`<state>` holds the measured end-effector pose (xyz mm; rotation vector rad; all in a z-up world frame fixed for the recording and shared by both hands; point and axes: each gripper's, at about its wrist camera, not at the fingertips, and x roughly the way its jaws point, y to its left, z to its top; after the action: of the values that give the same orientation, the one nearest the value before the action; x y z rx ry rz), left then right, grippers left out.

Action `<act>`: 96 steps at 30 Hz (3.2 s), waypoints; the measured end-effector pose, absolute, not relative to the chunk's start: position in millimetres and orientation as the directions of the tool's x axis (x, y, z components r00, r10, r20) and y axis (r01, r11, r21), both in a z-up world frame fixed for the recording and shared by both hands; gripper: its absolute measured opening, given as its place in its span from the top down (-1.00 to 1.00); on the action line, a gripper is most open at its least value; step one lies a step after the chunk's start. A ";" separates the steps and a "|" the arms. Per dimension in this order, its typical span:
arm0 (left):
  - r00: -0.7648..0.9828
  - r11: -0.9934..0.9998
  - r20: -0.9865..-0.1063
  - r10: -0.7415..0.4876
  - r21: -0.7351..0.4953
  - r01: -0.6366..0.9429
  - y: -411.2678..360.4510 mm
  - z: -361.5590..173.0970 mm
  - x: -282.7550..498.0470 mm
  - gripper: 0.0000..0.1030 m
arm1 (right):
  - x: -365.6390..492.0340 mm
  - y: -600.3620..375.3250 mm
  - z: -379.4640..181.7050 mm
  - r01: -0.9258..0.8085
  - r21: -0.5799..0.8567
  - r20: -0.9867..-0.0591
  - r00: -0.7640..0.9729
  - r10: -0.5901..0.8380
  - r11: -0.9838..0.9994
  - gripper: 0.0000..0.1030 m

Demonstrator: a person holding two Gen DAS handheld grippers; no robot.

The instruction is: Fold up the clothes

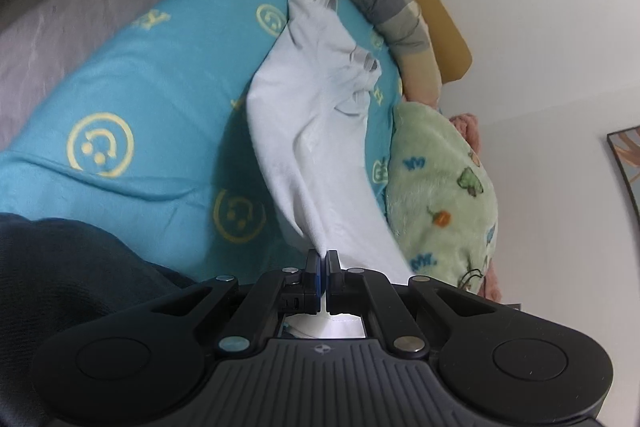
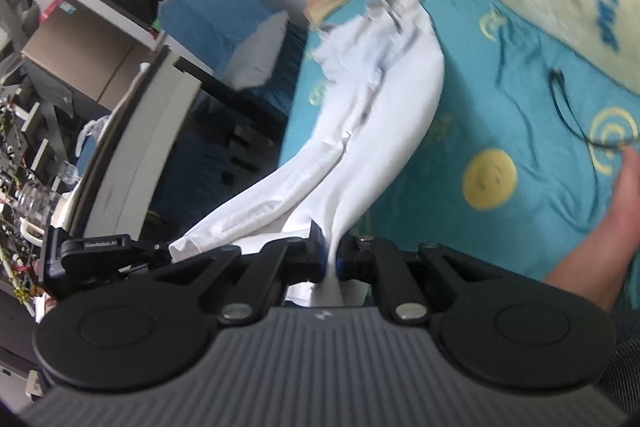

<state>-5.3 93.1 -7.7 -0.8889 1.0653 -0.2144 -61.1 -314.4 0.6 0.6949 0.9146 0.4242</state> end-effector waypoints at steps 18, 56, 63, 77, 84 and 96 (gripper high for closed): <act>0.654 0.861 -0.713 -0.252 -0.474 -0.185 41.4 -60.6 288.9 0.96 | 215.7 -290.0 -57.8 -0.053 0.535 -0.564 0.721 0.403 0.843 0.82; 0.525 0.559 -0.716 -0.460 -0.693 -0.455 54.2 -175.5 146.3 -0.27 | 85.7 -280.1 -123.5 0.220 0.637 -0.637 0.690 0.344 0.738 -0.55; 0.592 0.506 -0.716 -0.370 -0.689 -0.518 67.4 -181.4 146.4 0.72 | 93.8 -275.0 -135.0 0.239 0.576 -0.683 0.665 0.301 0.782 -0.54; 0.671 0.515 -0.669 -0.320 -0.717 -0.470 68.4 -155.3 136.3 0.91 | 98.5 -259.8 -132.4 0.224 0.525 -0.705 0.655 0.272 0.821 -0.53; 0.646 0.512 -0.693 -0.319 -0.700 -0.498 67.6 -164.6 139.0 0.91 | 104.4 -257.0 -138.2 0.230 0.503 -0.723 0.640 0.261 0.833 -0.55; 0.634 0.414 -0.665 -0.395 -0.745 -0.523 66.2 -187.3 148.5 0.28 | 104.3 -255.7 -137.4 0.223 0.493 -0.724 0.640 0.255 0.841 -0.53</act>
<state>148.5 66.2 -187.3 -1.1903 0.9385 0.0976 104.3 -255.7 -137.4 0.5914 0.8896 0.0197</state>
